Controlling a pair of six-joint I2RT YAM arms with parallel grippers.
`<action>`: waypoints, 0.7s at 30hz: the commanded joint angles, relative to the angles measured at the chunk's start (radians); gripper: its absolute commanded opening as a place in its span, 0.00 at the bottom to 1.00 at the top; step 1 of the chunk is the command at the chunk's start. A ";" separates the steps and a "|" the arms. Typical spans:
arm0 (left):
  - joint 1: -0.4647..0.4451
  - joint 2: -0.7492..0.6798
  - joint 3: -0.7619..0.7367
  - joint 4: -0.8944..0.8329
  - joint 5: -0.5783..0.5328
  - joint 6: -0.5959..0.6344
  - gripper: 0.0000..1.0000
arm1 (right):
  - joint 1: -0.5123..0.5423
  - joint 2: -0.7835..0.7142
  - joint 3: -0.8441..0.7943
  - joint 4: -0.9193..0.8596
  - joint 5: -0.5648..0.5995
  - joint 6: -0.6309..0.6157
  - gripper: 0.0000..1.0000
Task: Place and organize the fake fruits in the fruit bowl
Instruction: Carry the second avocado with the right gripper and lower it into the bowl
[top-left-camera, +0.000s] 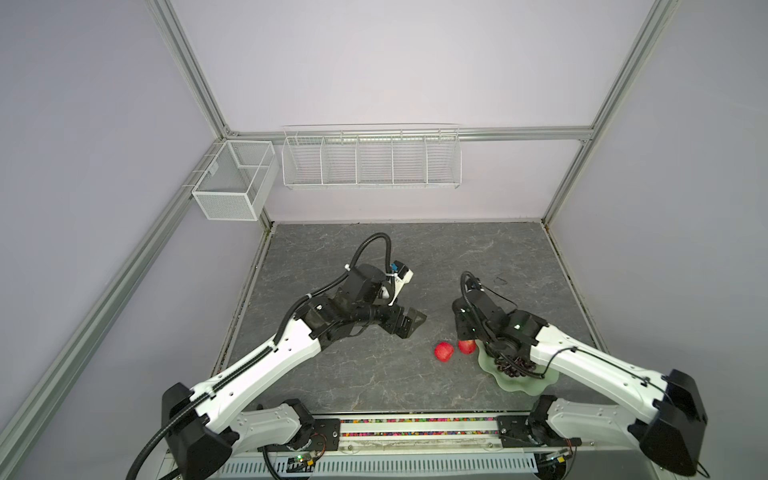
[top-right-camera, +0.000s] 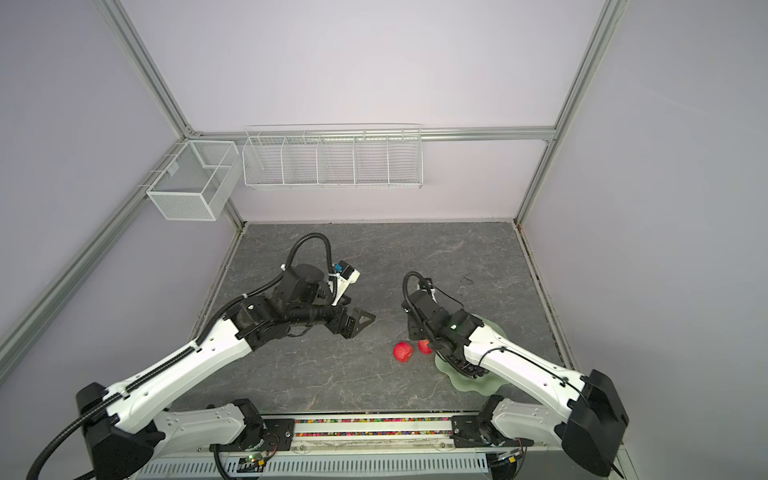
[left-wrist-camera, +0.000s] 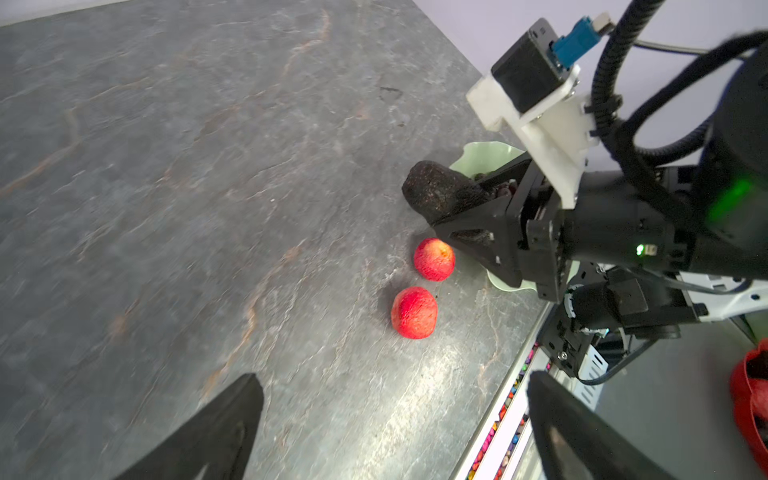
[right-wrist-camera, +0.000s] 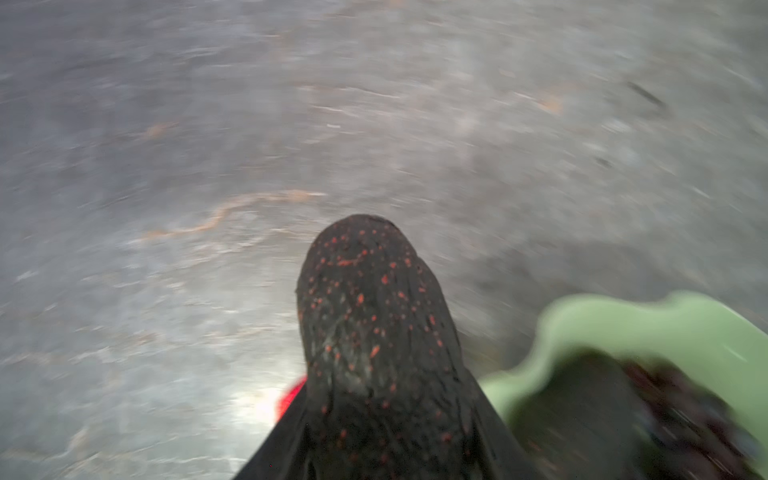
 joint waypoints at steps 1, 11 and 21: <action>-0.005 0.071 0.074 0.096 0.132 0.143 0.99 | -0.064 -0.105 -0.039 -0.165 0.057 0.116 0.45; -0.006 0.098 0.040 0.127 0.189 0.203 0.99 | -0.245 -0.190 -0.119 -0.334 0.038 0.273 0.45; -0.007 0.088 0.031 0.124 0.178 0.213 0.99 | -0.342 -0.139 -0.143 -0.239 -0.004 0.186 0.45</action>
